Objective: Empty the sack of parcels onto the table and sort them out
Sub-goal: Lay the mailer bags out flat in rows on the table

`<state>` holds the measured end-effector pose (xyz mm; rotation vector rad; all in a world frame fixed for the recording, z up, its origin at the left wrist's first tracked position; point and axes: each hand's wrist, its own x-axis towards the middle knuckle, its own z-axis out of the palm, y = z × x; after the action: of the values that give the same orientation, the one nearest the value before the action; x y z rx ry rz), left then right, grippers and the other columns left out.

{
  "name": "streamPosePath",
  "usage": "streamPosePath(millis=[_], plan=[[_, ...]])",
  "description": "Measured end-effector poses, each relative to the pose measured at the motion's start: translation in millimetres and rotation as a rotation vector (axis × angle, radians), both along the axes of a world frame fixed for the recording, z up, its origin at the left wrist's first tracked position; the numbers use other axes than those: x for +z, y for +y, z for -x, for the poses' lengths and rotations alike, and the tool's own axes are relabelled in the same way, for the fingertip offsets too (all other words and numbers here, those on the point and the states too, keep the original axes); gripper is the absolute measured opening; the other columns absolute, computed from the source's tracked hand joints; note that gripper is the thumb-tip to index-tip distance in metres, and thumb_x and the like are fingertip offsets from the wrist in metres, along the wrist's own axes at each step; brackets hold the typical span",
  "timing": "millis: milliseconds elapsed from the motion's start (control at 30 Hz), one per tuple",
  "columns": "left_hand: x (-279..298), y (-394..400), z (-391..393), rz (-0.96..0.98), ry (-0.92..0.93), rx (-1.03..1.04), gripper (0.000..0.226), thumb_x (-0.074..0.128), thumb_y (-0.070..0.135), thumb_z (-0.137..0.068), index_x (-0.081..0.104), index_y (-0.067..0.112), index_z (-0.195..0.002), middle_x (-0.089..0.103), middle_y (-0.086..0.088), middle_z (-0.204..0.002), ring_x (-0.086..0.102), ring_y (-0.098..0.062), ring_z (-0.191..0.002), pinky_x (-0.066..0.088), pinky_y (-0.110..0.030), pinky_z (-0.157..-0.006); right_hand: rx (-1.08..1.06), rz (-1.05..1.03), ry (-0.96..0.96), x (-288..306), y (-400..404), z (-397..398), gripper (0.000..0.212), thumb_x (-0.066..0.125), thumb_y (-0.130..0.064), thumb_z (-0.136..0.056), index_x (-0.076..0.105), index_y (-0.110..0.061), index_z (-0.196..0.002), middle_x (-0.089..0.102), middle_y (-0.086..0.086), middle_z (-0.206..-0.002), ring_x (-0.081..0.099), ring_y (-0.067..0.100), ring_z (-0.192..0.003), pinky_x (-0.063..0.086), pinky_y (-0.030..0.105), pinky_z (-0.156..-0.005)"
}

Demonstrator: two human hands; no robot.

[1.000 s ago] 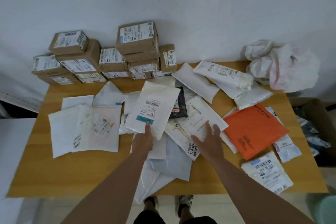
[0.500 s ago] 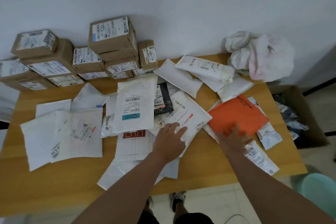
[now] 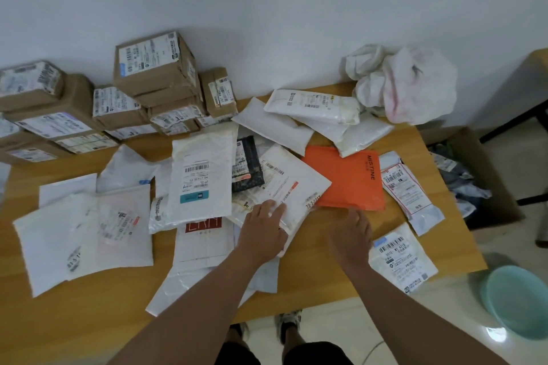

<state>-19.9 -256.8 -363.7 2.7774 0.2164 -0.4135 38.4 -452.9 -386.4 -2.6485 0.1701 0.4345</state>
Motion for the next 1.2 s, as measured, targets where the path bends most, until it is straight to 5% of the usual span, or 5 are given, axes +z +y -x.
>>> streamPosePath(millis=[367,667,867,1067,1200], plan=[[50,74,43,-0.002,-0.068,0.560,0.029,0.037,0.032,-0.101,0.050,0.022,-0.124,0.070,-0.006,-0.098,0.067,-0.023,-0.088,0.050,-0.032,-0.074,0.688,-0.156,-0.311,42,146,32,0.055,0.044,-0.041,-0.082,0.051,-0.015,-0.130,0.050,0.011,-0.140,0.038,0.032,-0.137,0.035,0.054,-0.105],[60,187,142,0.053,-0.102,1.040,0.034,0.038,0.032,-0.101,0.066,0.013,-0.107,0.071,-0.011,-0.095,0.065,-0.029,-0.086,0.047,-0.031,-0.071,1.061,0.037,-0.203,45,264,95,0.055,0.075,-0.040,-0.066,0.065,-0.019,-0.115,0.063,0.009,-0.127,0.055,0.035,-0.126,0.043,0.060,-0.099],[40,279,212,0.187,-0.200,1.287,0.031,0.042,0.028,-0.100,0.066,0.011,-0.108,0.072,-0.013,-0.090,0.062,-0.029,-0.072,0.050,-0.033,-0.063,1.260,0.128,-0.010,24,351,158,0.063,0.040,-0.048,-0.094,0.028,-0.023,-0.150,0.022,0.008,-0.160,0.014,0.033,-0.150,0.018,0.053,-0.118],[-1,358,263,0.256,-0.097,1.327,0.067,0.056,0.036,-0.094,0.024,0.020,-0.150,0.032,-0.008,-0.149,0.038,-0.031,-0.132,0.042,-0.045,-0.096,1.132,0.186,0.158,-10,412,205,0.096,0.048,-0.063,-0.089,-0.025,-0.037,-0.145,-0.023,0.007,-0.161,-0.014,0.040,-0.148,0.007,0.053,-0.119],[-27,396,270,0.434,0.010,1.447,0.098,0.068,0.048,-0.085,0.007,0.018,-0.155,0.014,-0.010,-0.159,0.016,-0.033,-0.145,0.025,-0.050,-0.114,1.165,0.210,0.142,-18,427,219,0.099,0.056,-0.055,-0.089,-0.021,-0.037,-0.148,-0.026,0.000,-0.160,-0.021,0.040,-0.146,0.009,0.057,-0.120]])
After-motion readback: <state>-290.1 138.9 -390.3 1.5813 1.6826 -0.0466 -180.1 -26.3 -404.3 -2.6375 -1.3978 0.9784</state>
